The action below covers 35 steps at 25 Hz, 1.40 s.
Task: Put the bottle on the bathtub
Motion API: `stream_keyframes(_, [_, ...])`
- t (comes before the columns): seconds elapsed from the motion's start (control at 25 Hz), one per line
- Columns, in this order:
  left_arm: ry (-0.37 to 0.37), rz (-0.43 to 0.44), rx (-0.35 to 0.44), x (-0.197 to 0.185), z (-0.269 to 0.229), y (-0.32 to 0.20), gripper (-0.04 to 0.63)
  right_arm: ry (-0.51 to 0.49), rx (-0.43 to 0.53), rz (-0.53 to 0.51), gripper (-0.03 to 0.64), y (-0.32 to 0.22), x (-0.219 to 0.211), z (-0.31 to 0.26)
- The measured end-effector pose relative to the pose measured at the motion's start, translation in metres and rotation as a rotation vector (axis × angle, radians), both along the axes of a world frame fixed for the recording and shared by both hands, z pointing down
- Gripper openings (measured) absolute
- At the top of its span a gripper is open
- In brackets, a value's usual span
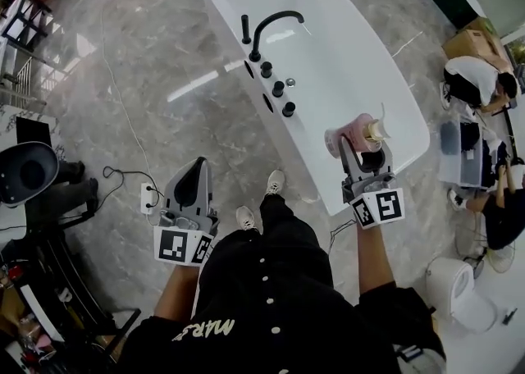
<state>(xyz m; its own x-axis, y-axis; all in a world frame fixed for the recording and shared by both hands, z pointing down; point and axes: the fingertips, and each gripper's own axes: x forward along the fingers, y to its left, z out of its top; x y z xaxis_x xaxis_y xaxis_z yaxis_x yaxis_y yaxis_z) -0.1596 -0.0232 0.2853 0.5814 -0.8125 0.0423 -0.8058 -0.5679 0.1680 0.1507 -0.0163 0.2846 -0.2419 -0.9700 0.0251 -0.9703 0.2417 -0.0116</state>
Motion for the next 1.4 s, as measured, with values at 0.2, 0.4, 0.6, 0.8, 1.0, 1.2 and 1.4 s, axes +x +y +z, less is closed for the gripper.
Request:
stream_keyframes(0.2, [-0.03, 0.007, -0.012, 0.031, 0.004, -0.037, 0.009, 0.033, -0.024, -0.097, 0.222, -0.056, 0.007, 0.027])
stream_keyframes(0.4, [-0.049, 0.034, -0.017, 0.053, 0.012, -0.07, 0.009, 0.053, -0.045, -0.2, 0.222, -0.106, 0.007, 0.059])
stream_keyframes(0.6, [-0.054, 0.077, -0.037, 0.075, 0.035, -0.092, 0.009, 0.053, -0.079, -0.366, 0.222, -0.146, -0.008, 0.1])
stream_keyframes(0.8, [-0.044, 0.081, -0.074, 0.097, 0.065, -0.117, 0.009, 0.075, -0.099, -0.508, 0.222, -0.182, -0.019, 0.145])
stream_keyframes(1.0, [-0.037, 0.082, -0.129, 0.118, 0.096, -0.124, 0.009, 0.055, -0.118, -0.651, 0.222, -0.2, -0.031, 0.185])
stream_keyframes(1.2, [-0.026, 0.068, -0.176, 0.125, 0.129, -0.127, 0.009, 0.054, -0.137, -0.776, 0.222, -0.211, -0.042, 0.223])
stream_keyframes(1.4, [-0.025, 0.048, -0.214, 0.127, 0.16, -0.125, 0.009, 0.056, -0.146, -0.875, 0.222, -0.213, -0.053, 0.259])
